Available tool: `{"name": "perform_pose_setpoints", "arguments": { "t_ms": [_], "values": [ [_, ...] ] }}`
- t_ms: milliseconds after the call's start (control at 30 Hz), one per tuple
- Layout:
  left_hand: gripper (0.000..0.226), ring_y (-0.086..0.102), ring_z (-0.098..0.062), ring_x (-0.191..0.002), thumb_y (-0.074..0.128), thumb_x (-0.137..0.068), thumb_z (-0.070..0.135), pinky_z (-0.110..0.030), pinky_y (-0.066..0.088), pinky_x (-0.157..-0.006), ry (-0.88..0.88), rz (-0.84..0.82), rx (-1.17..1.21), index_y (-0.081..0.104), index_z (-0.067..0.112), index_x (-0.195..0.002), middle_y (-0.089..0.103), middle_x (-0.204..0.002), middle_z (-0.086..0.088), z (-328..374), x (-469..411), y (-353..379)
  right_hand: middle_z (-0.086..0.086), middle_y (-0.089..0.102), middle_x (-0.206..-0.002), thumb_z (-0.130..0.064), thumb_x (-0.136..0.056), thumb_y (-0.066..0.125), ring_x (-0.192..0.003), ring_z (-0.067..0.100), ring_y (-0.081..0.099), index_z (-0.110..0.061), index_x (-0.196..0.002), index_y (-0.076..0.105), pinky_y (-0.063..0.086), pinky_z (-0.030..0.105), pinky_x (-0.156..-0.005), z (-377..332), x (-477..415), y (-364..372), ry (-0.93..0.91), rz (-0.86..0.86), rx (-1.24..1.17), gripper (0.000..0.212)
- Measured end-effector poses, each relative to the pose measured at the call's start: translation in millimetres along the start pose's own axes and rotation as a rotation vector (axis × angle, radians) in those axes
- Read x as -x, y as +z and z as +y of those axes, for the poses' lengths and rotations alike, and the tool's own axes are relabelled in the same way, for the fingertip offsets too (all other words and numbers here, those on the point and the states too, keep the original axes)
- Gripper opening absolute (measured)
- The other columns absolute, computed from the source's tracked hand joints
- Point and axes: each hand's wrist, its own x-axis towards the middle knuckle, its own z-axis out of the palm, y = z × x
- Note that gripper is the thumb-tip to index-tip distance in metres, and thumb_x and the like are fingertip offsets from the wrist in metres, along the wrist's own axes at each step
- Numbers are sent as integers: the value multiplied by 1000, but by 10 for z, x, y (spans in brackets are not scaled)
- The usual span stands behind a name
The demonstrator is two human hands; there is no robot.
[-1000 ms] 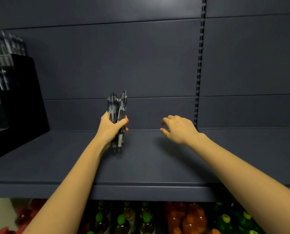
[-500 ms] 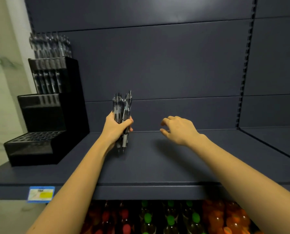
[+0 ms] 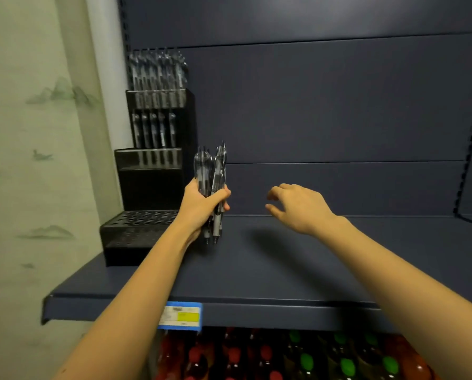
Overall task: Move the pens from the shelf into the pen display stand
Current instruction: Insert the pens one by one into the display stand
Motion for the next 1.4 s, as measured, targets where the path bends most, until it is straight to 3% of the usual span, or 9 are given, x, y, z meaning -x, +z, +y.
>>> {"name": "perform_pose_setpoints", "arguments": {
  "t_ms": [200, 433, 600, 733, 833, 1000, 1167, 1400],
  "values": [
    [8, 59, -12, -53, 63, -86, 3, -25, 51, -59, 7, -66, 91, 57, 6, -90, 60, -64, -6, 3, -133, -663, -5, 57, -126, -39, -99, 41, -115, 20, 54, -23, -125, 52, 42, 32, -82, -773, -337, -25, 57, 117, -115, 33],
    [14, 58, -12, -50, 63, -85, 5, -23, 49, -54, -43, -138, 241, 57, 3, -97, 59, -61, -5, 132, -183, -833, -5, 64, -115, -36, -99, 41, -105, 22, 59, -26, -120, 58, 42, 32, -76, -1231, -540, -278, 92, 264, -294, 29],
    [12, 57, -13, -50, 60, -86, 0, -24, 48, -53, -24, -178, 325, 57, 11, -90, 62, -65, 1, 268, -194, -897, -4, 68, -103, -37, -99, 38, -97, 20, 62, -23, -113, 63, 50, 44, -86, -1363, -669, -410, 90, 287, -569, 32],
    [17, 57, -14, -51, 58, -87, 0, -24, 49, -54, -15, -210, 330, 60, 15, -93, 66, -69, 2, 327, -201, -1045, -7, 67, -95, -33, -98, 47, -83, 3, 60, -17, -110, 65, 49, 26, -83, -1519, -740, -535, 54, 246, -813, 27],
    [15, 59, -14, -52, 58, -86, 2, -25, 49, -55, 12, -214, 308, 63, 12, -95, 66, -75, -6, 354, -266, -1210, -10, 63, -85, -34, -95, 54, -70, 1, 55, -17, -103, 66, 50, 16, -72, -1671, -824, -592, 78, 132, -1010, 22],
    [8, 61, -15, -50, 60, -84, 1, -25, 50, -55, 16, -218, 313, 63, 8, -89, 67, -68, -4, 373, -364, -1516, -7, 52, -63, -32, -93, 58, -62, 5, 52, -20, -80, 59, 47, 14, -63, -1936, -1025, -622, 140, 39, -1210, 18],
    [19, 63, -16, -50, 63, -83, 4, -23, 51, -53, 39, -211, 267, 61, -4, -100, 67, -68, -7, 338, -495, -1778, -2, 55, -68, -26, -95, 55, -59, 6, 56, -17, -81, 56, 55, 19, -68, -2124, -1216, -606, 147, 39, -1282, 17],
    [21, 59, -14, -46, 64, -85, 11, -21, 49, -46, 76, -190, 261, 61, 0, -103, 72, -74, -6, 405, -657, -1952, 3, 53, -81, -20, -98, 50, -73, 13, 54, -12, -85, 51, 58, 20, -62, -2146, -1494, -665, 195, 283, -1357, 15]
  ]
}}
